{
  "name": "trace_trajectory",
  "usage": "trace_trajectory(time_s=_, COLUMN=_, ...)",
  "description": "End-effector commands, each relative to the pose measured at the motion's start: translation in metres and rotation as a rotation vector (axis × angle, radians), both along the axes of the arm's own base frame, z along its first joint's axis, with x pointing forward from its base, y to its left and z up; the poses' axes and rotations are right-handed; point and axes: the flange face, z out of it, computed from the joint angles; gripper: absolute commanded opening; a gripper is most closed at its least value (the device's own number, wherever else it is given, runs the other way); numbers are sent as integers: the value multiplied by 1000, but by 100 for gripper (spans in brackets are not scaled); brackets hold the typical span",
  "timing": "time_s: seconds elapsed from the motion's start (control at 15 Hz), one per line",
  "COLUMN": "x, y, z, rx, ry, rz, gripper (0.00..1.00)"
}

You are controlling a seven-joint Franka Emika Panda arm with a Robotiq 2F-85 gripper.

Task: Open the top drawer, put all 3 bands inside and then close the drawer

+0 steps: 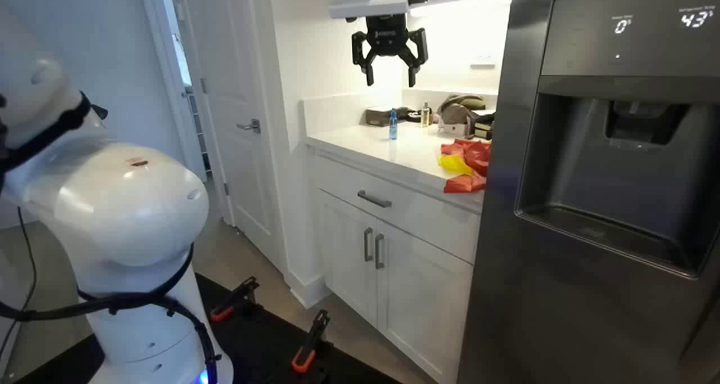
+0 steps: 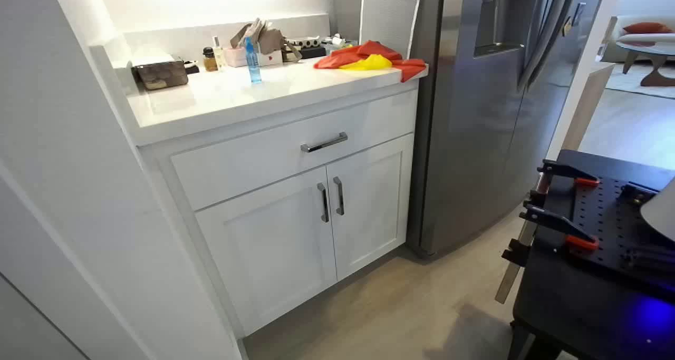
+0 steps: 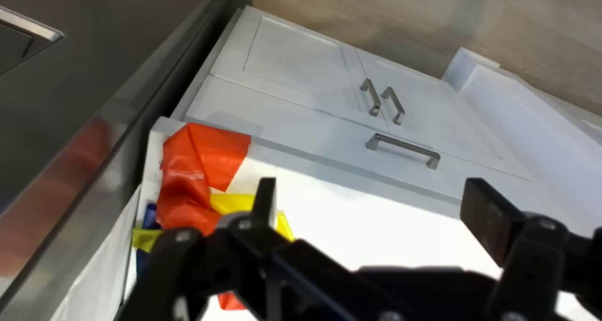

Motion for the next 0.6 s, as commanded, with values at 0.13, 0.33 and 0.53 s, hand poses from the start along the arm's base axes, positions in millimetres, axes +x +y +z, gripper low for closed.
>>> trace_trajectory(time_s=0.13, x=0, y=0, z=1, rx=0, ry=1, rz=0, gripper=100)
trace_trajectory(time_s=0.33, x=10, y=15, z=0, rx=-36, ry=40, rz=92, gripper=100)
trace_trajectory(time_s=0.53, x=30, y=51, z=-10, rx=-61, ry=90, rz=258, gripper=100)
